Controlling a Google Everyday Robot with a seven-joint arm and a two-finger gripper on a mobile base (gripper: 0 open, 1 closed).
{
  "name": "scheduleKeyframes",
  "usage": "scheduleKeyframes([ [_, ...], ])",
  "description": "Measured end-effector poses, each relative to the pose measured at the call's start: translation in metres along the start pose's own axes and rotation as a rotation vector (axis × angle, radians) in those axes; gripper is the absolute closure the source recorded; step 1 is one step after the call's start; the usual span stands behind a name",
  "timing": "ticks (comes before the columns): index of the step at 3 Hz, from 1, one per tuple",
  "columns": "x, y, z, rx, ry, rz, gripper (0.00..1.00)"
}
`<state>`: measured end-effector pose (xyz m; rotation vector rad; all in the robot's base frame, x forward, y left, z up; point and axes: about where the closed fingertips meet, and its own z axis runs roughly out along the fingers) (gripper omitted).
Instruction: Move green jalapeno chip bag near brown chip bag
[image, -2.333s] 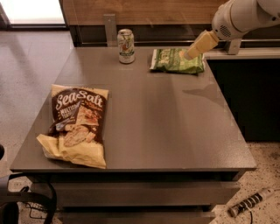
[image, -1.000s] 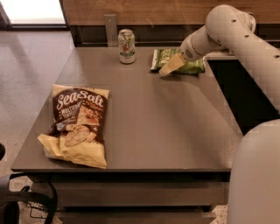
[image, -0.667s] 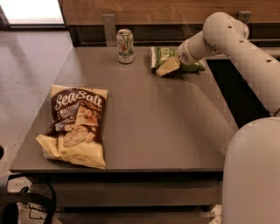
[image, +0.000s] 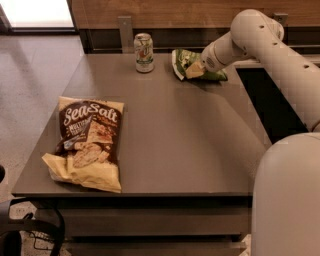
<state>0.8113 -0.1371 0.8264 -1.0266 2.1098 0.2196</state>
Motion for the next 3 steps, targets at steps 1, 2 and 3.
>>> scheduleKeyframes([
  [1,-0.001,0.001,-0.002,-0.002,0.001,-0.001,1.0],
  [2,-0.001,0.001,-0.007,0.002,0.002,-0.002,1.0],
  [3,-0.002,0.004,-0.051,0.04,0.004,-0.009,1.0],
])
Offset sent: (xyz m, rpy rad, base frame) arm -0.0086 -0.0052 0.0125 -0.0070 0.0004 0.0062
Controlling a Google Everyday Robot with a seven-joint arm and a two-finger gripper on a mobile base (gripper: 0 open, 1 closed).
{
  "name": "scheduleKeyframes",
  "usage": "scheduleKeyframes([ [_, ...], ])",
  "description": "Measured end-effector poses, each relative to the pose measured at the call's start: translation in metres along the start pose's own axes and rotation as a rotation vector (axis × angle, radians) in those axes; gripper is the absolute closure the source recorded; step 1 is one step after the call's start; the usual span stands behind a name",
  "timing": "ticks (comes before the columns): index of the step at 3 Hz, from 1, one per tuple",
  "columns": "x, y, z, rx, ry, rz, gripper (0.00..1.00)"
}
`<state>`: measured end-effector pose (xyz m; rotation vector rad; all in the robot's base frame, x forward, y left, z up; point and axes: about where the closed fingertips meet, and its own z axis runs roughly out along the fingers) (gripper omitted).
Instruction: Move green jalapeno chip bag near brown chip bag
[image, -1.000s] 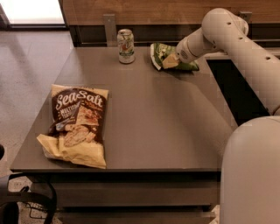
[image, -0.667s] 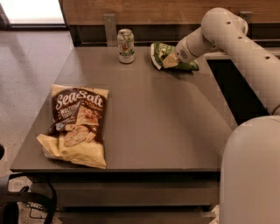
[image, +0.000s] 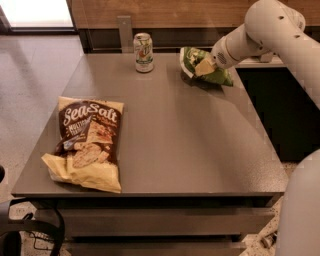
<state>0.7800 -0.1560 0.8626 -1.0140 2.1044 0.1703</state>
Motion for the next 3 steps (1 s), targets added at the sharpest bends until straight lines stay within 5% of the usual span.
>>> scheduleKeyframes([
  [1,-0.003,0.015,-0.068,0.047,-0.061,-0.03,1.0],
  [3,-0.012,0.076,-0.137,0.013,-0.2,-0.111,1.0],
])
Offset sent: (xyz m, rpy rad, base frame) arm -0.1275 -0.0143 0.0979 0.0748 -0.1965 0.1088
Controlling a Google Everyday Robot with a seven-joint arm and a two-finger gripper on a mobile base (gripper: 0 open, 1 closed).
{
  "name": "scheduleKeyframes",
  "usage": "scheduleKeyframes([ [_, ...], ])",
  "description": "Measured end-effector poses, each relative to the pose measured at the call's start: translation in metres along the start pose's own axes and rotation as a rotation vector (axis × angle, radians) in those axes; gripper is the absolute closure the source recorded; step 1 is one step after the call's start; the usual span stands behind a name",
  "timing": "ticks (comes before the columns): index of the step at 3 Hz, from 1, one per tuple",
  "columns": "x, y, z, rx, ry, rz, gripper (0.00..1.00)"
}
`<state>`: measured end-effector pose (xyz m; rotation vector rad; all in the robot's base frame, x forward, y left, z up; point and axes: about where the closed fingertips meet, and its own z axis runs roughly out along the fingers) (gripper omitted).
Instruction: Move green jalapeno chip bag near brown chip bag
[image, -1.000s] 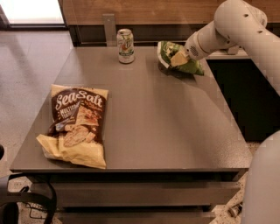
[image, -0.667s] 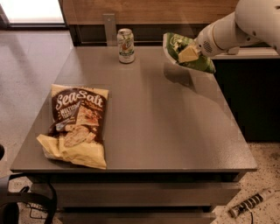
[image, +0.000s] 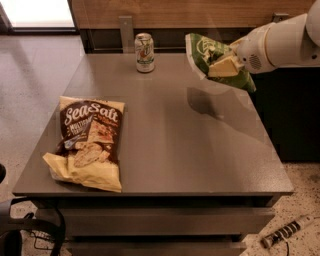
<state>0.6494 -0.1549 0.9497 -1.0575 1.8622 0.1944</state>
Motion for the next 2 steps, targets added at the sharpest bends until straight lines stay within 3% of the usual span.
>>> scheduleKeyframes([
  [1,0.011,0.078,-0.016,-0.068,-0.048,-0.043,1.0],
  [2,0.042,0.134,-0.009,-0.135,-0.093,-0.045,1.0],
])
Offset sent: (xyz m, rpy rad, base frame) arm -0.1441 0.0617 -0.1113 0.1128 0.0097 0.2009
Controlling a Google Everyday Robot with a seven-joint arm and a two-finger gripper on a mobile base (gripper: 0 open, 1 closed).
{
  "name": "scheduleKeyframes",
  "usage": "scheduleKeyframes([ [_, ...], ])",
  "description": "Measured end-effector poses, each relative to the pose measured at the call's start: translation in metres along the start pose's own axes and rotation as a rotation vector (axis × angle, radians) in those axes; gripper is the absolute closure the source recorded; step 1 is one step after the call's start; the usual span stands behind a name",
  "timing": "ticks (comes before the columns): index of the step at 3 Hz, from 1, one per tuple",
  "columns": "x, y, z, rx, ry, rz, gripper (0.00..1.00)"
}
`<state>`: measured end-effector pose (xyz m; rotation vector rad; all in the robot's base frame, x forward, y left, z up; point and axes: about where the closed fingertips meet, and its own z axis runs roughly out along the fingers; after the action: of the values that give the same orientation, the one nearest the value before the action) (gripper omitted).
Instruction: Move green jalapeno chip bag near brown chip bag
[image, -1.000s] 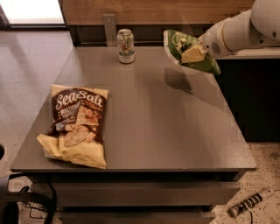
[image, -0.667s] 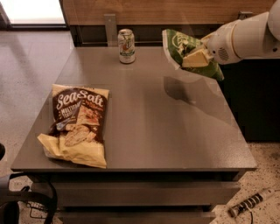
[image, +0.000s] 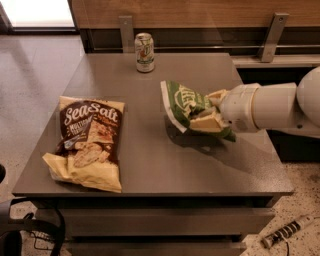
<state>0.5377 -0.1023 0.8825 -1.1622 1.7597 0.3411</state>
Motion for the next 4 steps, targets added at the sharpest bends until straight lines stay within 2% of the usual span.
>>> scheduleKeyframes([
  [1,0.015,0.0388,0.0111,-0.057,-0.029,-0.088,0.98],
  [2,0.0119,0.0358,0.0111,-0.054,-0.027,-0.082,0.67],
  [4,0.0094,0.0384,0.0127,-0.058,-0.027,-0.089,0.2],
])
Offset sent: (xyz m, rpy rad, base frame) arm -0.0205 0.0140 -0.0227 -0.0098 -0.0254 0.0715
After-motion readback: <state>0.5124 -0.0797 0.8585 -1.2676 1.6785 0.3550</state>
